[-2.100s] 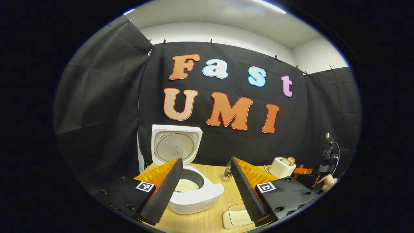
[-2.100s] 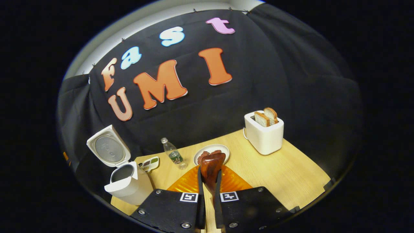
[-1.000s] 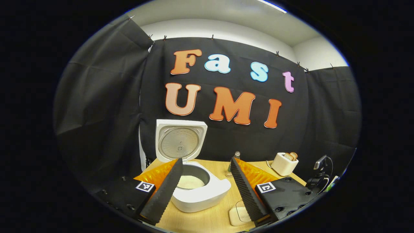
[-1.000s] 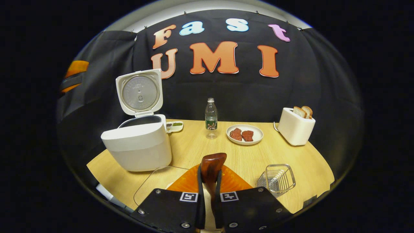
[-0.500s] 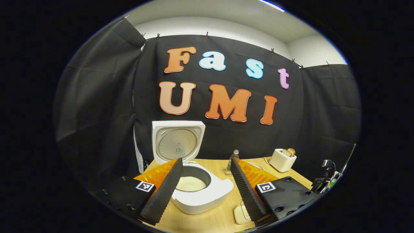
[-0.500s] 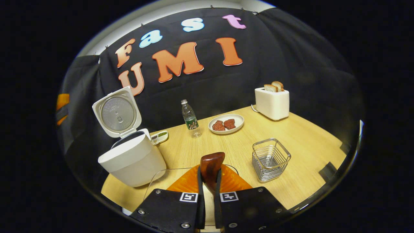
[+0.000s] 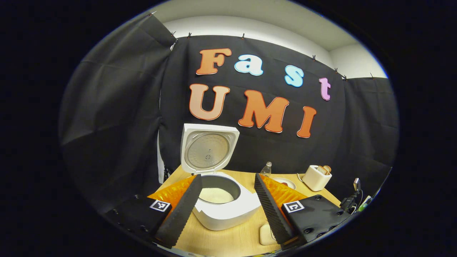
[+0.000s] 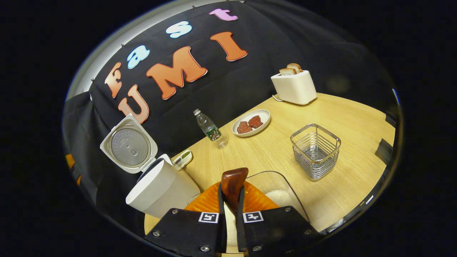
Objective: Close the left gripper, press the button to open the rice cooker; take a wooden spoon from the chopstick holder with the right hand, scoop a spoonful of rice and pour it into the rice cooker, then put the wooden spoon back into the chopstick holder.
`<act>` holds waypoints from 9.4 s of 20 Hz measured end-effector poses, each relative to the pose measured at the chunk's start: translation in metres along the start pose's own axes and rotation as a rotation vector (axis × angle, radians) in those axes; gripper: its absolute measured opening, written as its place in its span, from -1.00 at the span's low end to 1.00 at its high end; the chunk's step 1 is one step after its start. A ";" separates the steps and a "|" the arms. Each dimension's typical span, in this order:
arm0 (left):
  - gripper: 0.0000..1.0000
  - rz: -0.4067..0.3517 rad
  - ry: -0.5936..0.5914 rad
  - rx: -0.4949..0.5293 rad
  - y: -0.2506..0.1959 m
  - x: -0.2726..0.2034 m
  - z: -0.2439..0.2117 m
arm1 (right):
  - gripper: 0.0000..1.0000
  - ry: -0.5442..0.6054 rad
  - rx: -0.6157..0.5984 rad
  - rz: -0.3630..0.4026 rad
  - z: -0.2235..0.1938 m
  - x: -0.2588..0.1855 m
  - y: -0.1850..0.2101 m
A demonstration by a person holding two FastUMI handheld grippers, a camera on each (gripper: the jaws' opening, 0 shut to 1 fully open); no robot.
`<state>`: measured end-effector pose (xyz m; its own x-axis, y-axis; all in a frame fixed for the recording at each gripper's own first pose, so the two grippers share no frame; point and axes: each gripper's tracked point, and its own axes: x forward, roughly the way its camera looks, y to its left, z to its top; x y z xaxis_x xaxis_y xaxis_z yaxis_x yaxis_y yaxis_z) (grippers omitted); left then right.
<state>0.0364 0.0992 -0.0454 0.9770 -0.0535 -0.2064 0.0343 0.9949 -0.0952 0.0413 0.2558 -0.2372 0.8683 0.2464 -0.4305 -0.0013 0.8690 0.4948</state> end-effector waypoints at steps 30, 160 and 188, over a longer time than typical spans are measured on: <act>0.99 -0.005 0.011 -0.012 -0.006 -0.013 -0.006 | -0.80 -0.047 0.605 0.069 0.070 -0.010 -0.005; 1.00 0.072 -0.019 0.039 0.009 -0.033 0.008 | -0.79 -0.238 -0.218 -0.074 0.180 0.040 -0.098; 1.00 0.139 -0.137 0.138 0.013 0.145 0.146 | 0.90 -0.249 -0.228 -0.297 0.185 -0.059 -0.159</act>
<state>0.2095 0.1173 0.0655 0.9934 0.0874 -0.0736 -0.0830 0.9947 0.0604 0.0826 0.0239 -0.1504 0.9406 -0.1142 -0.3199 0.1805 0.9658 0.1860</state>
